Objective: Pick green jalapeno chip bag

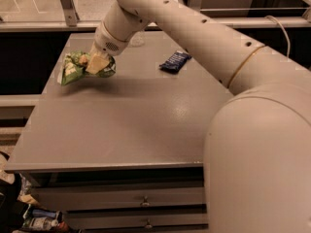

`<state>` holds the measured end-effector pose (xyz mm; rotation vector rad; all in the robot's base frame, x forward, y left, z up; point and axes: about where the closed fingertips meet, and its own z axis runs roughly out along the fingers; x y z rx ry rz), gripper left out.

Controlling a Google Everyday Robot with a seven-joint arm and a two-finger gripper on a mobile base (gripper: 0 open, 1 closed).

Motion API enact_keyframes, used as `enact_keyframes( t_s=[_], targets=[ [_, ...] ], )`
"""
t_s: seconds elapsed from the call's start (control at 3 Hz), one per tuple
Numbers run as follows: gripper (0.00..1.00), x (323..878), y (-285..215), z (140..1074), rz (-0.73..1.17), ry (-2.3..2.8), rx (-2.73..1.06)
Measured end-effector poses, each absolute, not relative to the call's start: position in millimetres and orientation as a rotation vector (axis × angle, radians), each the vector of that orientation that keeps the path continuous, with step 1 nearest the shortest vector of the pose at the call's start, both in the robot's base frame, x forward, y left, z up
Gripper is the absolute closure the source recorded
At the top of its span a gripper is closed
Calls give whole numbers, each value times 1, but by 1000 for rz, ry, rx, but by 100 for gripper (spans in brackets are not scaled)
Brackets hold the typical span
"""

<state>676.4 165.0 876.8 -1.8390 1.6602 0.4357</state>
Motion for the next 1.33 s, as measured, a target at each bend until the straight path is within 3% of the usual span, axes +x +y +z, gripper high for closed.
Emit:
enact_keyframes(
  t_s=[1.33],
  targets=[
    [100,659,130,948,347,1419,-1674]
  ],
)
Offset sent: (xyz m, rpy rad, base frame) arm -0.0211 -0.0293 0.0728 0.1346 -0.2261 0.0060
